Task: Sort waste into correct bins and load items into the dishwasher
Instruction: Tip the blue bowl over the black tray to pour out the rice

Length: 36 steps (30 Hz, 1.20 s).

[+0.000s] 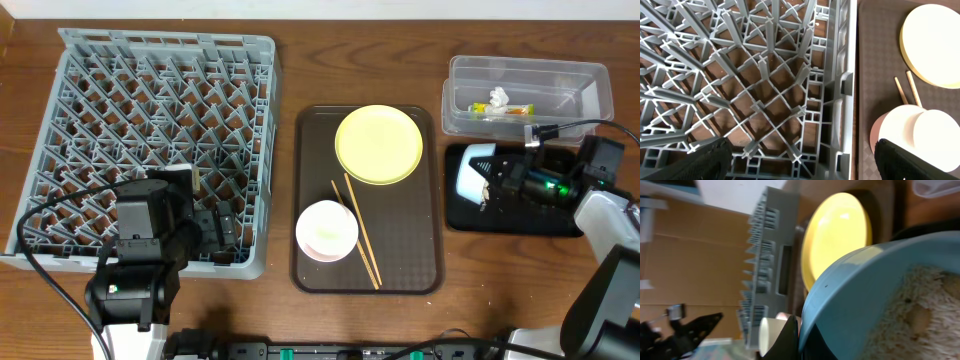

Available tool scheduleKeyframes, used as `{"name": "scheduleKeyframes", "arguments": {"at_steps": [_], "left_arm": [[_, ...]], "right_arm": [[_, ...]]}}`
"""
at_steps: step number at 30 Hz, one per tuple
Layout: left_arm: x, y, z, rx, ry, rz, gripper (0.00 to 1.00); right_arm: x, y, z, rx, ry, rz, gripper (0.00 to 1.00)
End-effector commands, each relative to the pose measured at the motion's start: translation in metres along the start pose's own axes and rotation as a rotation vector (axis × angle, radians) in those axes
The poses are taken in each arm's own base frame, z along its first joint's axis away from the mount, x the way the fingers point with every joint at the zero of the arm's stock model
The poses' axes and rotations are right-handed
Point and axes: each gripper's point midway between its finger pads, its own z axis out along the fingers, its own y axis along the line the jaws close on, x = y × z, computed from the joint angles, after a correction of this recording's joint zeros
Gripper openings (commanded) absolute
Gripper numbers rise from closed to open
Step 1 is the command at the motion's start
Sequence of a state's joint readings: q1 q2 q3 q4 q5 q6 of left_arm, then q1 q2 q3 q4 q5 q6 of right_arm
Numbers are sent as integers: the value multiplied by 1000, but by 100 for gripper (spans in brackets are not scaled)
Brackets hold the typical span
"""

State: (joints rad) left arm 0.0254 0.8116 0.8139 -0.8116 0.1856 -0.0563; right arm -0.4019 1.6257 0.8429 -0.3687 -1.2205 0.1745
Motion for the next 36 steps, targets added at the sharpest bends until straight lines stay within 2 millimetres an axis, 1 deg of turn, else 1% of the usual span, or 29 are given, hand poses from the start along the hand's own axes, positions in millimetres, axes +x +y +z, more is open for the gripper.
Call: {"name": "scheduleKeyframes", "arguments": {"at_steps": [1,6,10,12,15,19,23,28,31,36], "left_arm": [[-7,-3,-6,13,-20,-9,93],[-7,-3,-6,13,-20,-9,93],[-7,-3,-6,13,-20,-9,93],[-7,-3,-6,13,-20,-9,93],[-7,-3,-6,13,-20,-9,93],[-7,-3,-6,13,-20,-9,93],[-7,-3,-6,13,-20,-9,93],[-7,-3,-6,13,-20,-9,93],[-7,-3,-6,13,-20,-9,93],[-7,-3,-6,13,-20,-9,93]], "right_arm": [[-2,21,-11,-218,2,17,1],[-8,12,-24,-310,-25,81,1],[-13,-7,-34,-302,-61,174,1],[-15,-14,-38,-300,-76,214,1],[-21,-20,-47,-299,-98,274,1],[-34,-24,-61,-298,-131,339,1],[-48,-24,-69,-301,-143,384,1],[-63,-12,-75,-301,-145,377,1],[-65,-5,-76,-299,-147,337,1],[-62,1,-65,-301,-116,308,1]]}}
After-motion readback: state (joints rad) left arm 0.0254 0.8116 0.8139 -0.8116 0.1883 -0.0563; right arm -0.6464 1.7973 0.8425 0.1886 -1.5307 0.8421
